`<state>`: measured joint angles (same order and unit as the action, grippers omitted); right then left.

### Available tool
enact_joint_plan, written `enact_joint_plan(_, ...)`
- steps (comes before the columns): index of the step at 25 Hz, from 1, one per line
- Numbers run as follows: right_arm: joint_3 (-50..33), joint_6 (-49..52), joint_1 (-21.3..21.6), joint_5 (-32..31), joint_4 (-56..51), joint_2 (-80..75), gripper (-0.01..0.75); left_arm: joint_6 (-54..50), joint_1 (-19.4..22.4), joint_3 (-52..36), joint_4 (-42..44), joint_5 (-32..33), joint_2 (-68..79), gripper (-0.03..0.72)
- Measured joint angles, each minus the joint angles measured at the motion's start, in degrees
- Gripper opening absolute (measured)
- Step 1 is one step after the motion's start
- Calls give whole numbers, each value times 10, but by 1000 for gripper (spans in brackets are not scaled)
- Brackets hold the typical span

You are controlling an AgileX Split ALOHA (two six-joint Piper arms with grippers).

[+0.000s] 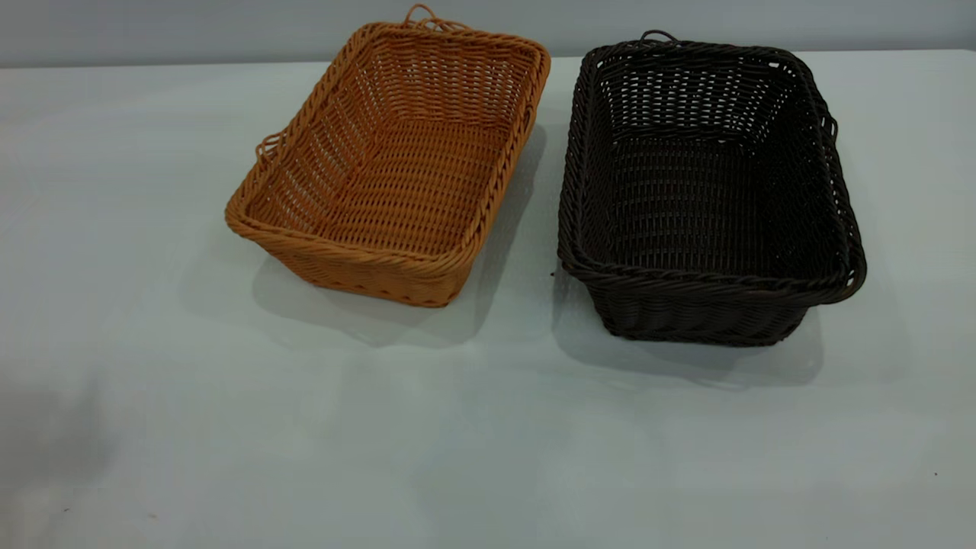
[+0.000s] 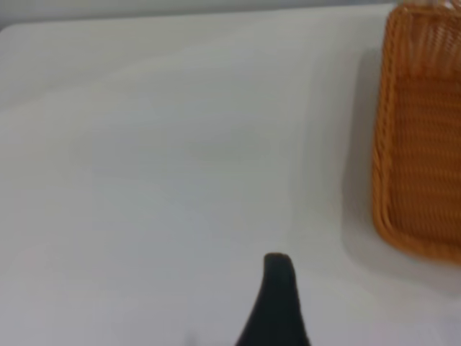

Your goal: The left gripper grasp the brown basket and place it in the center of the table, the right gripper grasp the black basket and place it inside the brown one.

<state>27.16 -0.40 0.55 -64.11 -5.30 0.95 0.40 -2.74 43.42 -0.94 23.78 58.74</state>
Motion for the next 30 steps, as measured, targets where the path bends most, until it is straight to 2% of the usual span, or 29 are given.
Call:
enact_joint_plan(4,0,4,0,0,-5,0,574,5,-21,55,0,-60,146,564)
enact_joint_plan(8,0,14,0,2,-11,-19,574,7,-50,122,0,-81,288,564)
enact_joint_plan(13,4,30,0,24,-15,-118,574,8,-75,216,0,-85,449,564)
enact_joint_plan(18,23,46,0,73,-26,-255,574,8,-93,307,0,-86,574,564)
enact_joint_plan(23,27,47,0,125,-69,-387,574,8,-116,384,0,-80,657,564)
enact_joint_plan(30,27,14,0,155,-168,-533,574,8,-130,470,0,-67,759,564)
